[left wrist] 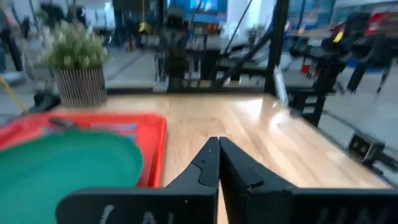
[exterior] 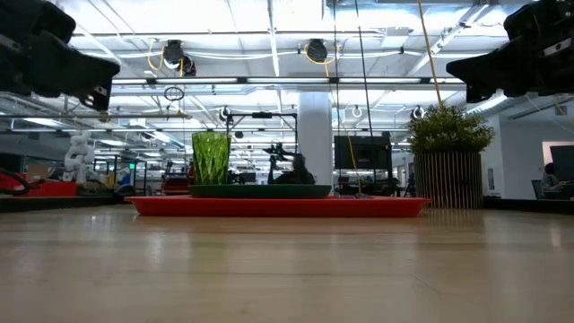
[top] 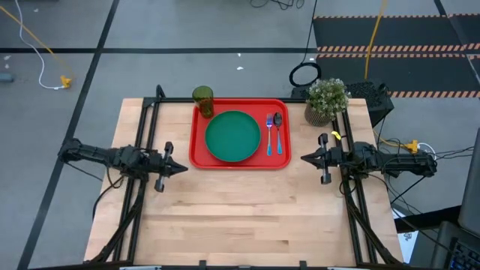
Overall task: Pick and place plate/cup/fork/spoon on tray
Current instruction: Return to Home Position
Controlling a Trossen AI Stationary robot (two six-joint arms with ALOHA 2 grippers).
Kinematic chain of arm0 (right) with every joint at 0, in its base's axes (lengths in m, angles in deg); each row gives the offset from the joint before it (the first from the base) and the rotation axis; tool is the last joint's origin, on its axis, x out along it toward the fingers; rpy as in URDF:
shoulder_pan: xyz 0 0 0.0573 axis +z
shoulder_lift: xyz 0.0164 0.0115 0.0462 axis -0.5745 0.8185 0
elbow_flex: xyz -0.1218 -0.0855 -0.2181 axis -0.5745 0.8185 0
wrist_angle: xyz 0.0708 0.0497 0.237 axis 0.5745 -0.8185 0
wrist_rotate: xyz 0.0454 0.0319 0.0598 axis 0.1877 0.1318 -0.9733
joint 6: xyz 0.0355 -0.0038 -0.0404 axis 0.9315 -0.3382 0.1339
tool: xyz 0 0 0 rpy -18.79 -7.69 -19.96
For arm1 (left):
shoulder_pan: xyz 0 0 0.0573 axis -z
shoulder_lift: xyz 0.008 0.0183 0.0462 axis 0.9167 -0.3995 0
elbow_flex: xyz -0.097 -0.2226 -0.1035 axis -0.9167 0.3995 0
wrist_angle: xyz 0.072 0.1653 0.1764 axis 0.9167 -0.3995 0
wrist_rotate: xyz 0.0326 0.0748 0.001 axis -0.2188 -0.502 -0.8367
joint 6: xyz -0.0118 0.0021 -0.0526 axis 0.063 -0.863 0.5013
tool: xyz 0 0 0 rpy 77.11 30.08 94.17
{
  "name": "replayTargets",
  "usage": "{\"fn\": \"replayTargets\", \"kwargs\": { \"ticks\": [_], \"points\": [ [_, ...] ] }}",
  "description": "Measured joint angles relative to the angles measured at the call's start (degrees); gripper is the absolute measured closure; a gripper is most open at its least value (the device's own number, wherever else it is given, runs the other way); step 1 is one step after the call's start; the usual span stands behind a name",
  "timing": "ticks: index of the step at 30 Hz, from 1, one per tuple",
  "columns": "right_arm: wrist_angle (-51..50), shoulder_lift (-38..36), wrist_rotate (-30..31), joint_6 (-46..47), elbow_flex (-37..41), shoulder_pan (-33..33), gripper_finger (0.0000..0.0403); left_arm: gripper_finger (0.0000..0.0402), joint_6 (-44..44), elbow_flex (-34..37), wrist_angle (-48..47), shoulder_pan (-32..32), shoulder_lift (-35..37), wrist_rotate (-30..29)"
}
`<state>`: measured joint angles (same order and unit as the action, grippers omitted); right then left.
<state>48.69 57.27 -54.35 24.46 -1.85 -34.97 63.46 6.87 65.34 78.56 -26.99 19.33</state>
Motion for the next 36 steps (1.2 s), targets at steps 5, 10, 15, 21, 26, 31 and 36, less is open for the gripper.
{"fn": "replayTargets", "kwargs": {
  "ticks": [5,10,15,21,26,31,36],
  "points": [
    [0.0,0.0,0.0,0.0,0.0,0.0,0.0403,0.0398,-3.0,0.0,-0.4,-3.3,3.9,1.2],
    [0.0,0.0,0.0,0.0,0.0,0.0,0.0403,0.04,-3.8,0.0,-0.6,-8.3,3.8,1.9],
    [0.0,0.0,0.0,0.0,0.0,0.0,0.0403,0.0399,-5.0,0.0,-0.9,-12.9,3.8,3.2],
    [0.0,0.0,0.0,0.0,0.0,0.0,0.0403,0.0396,-3.4,0.0,-0.9,-14.8,3.8,7.4],
    [0.0,0.0,0.0,0.0,0.0,0.0,0.0403,0.0399,-2.5,0.0,-0.7,-14.8,3.8,7.9],
    [0.0,0.0,0.0,0.0,0.0,0.0,0.0403,0.0399,-2.6,0.0,-0.7,-14.8,3.8,7.7],
    [0.0,0.0,0.0,0.0,0.0,0.0,0.0403,0.04,-5.1,0.1,-0.6,-14.8,3.8,7.6]
  ]
}}
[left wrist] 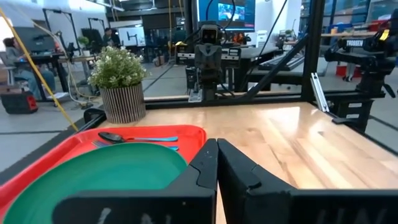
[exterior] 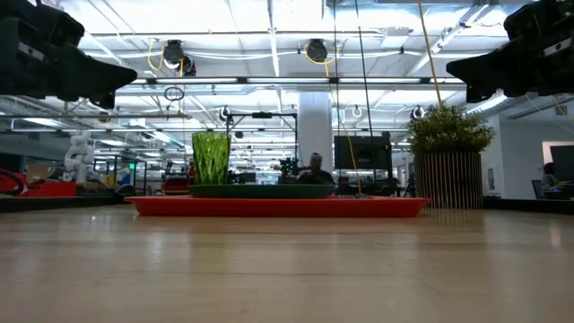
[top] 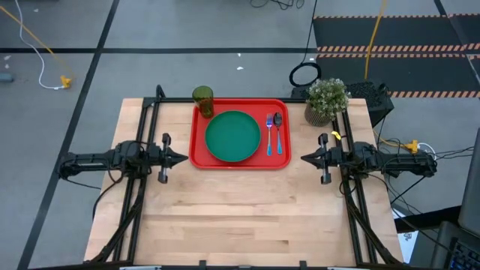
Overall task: Pick and place plate/cup/fork/spoon on tray
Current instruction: Return to Home Position
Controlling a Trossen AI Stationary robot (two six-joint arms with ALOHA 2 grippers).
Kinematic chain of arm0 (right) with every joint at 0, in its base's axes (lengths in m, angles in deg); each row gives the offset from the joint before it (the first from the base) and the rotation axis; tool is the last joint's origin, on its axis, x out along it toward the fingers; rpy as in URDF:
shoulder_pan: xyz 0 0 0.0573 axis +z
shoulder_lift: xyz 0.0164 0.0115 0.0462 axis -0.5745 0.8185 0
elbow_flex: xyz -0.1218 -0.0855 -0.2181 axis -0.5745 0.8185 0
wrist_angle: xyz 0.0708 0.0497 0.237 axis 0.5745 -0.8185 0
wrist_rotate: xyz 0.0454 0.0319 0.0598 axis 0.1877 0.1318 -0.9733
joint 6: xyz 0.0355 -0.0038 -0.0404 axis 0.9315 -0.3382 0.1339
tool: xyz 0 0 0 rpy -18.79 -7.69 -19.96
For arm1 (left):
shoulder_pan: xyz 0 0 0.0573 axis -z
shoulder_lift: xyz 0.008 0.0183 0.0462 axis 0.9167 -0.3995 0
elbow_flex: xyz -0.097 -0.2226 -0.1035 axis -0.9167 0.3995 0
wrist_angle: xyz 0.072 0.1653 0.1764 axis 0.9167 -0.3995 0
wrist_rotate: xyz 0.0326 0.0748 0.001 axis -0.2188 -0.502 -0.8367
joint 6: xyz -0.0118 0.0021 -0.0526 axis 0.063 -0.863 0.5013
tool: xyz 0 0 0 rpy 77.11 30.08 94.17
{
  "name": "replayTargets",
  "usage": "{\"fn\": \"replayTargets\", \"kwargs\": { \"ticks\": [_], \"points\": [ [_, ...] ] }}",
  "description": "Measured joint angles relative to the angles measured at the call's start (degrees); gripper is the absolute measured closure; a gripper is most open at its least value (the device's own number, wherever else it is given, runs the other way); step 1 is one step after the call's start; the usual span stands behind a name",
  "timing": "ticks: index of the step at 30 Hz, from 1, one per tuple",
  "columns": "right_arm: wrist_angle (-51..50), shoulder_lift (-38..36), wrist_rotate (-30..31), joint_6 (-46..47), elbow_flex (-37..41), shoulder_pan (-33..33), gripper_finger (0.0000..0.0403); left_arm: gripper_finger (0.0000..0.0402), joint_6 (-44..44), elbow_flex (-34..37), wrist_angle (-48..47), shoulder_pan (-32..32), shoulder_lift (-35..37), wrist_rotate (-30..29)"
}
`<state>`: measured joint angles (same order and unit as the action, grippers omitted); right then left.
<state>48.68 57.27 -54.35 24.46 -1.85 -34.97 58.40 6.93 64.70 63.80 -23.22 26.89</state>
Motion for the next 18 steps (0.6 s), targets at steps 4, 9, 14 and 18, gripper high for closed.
{"fn": "replayTargets", "kwargs": {
  "ticks": [4,9,14,18],
  "points": [
    [0.0,0.0,0.0,0.0,0.0,0.0,0.0403,0.0393,-1.0,0.0,0.0,0.0,0.0,-0.1],
    [0.0,0.0,0.0,0.0,0.0,0.0,0.0403,0.0383,-0.3,0.0,0.0,0.0,0.0,-0.2],
    [0.0,0.0,0.0,0.0,0.0,0.0,0.0403,0.0386,-0.2,0.0,0.1,0.0,0.0,-0.2],
    [0.0,0.0,0.0,0.0,0.0,0.0,0.0403,0.0394,-0.1,0.0,0.1,0.0,0.0,-0.2]
  ]
}}
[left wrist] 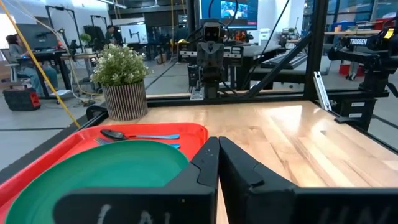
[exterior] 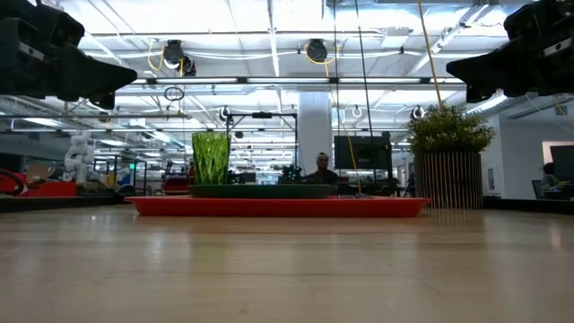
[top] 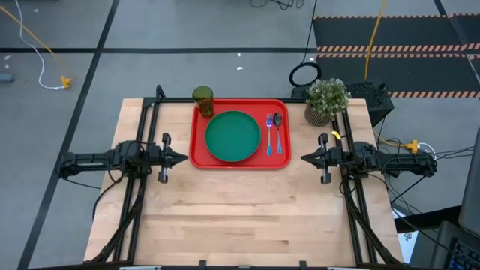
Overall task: Pick and place plate/cup/fork/spoon on tray
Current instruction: Return to Home Position
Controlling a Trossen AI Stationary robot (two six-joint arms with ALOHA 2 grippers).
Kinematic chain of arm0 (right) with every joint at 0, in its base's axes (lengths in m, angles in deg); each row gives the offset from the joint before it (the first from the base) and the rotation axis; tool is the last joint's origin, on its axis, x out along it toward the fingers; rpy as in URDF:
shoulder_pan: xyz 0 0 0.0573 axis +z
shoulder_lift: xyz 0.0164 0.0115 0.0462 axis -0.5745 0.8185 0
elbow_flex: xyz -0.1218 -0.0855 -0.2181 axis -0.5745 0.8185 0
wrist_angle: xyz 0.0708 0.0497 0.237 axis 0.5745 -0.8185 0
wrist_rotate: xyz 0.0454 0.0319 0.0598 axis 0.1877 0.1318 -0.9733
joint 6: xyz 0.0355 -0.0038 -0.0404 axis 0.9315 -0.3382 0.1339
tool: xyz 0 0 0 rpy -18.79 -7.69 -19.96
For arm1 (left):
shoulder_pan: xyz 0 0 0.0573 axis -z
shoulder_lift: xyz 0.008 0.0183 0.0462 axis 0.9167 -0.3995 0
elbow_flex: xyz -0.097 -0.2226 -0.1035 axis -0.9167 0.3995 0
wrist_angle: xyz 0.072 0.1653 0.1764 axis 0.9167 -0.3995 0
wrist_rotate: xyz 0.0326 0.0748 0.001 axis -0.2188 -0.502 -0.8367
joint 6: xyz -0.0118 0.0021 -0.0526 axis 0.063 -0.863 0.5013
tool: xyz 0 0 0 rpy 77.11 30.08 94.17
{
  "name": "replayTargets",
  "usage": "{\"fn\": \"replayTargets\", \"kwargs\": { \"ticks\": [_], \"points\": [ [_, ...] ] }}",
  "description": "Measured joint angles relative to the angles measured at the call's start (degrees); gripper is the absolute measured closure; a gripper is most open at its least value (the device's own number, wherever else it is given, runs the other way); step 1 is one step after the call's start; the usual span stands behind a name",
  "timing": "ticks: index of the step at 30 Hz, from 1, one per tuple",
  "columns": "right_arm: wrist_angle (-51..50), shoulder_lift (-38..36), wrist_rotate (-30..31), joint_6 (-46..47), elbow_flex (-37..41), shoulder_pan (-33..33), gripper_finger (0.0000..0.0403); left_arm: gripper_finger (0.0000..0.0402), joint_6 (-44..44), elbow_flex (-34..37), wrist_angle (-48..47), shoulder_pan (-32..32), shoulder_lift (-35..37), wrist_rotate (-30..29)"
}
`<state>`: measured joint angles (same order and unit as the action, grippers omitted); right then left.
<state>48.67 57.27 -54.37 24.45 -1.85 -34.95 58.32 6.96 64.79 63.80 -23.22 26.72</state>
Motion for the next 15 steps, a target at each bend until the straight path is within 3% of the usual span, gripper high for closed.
{"fn": "replayTargets", "kwargs": {
  "ticks": [15],
  "points": [
    [0.0,0.0,0.0,0.0,0.0,0.0,0.0403,0.0376,0.0,0.0,0.0,0.0,0.0,0.0]
  ]
}}
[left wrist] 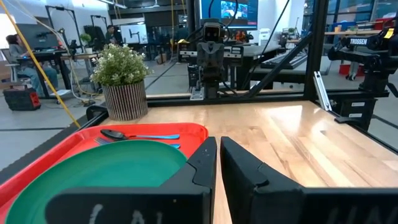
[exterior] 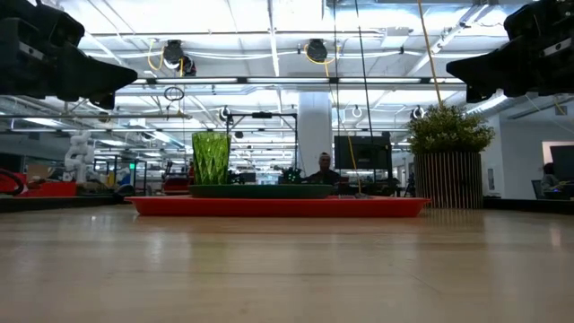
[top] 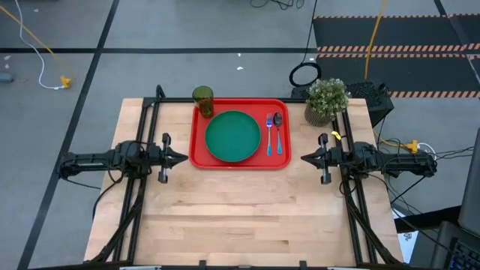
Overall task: Pick and place plate/cup/fork/spoon on tray
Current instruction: Return to Home Position
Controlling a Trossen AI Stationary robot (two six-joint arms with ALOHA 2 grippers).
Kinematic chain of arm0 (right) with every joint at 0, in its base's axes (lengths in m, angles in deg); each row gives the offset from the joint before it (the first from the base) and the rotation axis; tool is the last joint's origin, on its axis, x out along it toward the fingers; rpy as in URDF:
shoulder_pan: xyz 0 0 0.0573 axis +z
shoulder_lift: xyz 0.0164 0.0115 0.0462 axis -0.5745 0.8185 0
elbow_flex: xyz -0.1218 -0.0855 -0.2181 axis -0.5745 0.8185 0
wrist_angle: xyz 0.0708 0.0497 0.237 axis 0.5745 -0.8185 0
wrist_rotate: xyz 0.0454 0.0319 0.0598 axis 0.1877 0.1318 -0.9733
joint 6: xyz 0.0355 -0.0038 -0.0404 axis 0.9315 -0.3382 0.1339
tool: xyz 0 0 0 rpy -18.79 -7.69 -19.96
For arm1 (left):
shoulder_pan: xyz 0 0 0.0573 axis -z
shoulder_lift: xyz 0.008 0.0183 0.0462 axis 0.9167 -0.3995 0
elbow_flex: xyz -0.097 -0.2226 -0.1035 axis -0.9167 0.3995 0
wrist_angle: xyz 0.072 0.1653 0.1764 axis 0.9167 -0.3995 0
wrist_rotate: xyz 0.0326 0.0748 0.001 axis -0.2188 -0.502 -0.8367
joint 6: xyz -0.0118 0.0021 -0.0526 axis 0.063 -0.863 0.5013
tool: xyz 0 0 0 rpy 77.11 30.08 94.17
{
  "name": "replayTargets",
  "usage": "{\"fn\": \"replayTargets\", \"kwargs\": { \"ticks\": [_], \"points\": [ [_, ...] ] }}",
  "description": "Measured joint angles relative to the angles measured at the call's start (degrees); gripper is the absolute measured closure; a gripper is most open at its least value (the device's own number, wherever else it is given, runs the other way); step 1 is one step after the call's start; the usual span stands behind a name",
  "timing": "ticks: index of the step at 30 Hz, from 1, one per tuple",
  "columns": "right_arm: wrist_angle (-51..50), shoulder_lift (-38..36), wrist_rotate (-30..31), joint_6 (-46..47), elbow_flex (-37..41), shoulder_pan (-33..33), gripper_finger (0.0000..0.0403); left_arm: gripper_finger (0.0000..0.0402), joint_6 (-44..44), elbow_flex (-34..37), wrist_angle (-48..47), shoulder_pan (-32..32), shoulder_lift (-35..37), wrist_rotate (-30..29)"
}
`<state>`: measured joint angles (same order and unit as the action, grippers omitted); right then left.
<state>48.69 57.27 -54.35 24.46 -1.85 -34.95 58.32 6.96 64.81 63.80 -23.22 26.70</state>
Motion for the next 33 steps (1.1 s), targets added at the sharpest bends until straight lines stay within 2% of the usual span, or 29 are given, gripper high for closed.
{"fn": "replayTargets", "kwargs": {
  "ticks": [12,21,33],
  "points": [
    [0.0,0.0,0.0,0.0,0.0,0.0,0.0403,0.0398,0.0,0.0,0.0,0.0,0.0,0.0],
    [0.0,0.0,0.0,0.0,0.0,0.0,0.0403,0.0372,0.0,0.0,0.0,0.0,0.0,0.0],
    [0.0,0.0,0.0,0.0,0.0,0.0,0.0403,0.0369,0.0,0.0,0.0,0.0,0.0,0.0]
  ]
}}
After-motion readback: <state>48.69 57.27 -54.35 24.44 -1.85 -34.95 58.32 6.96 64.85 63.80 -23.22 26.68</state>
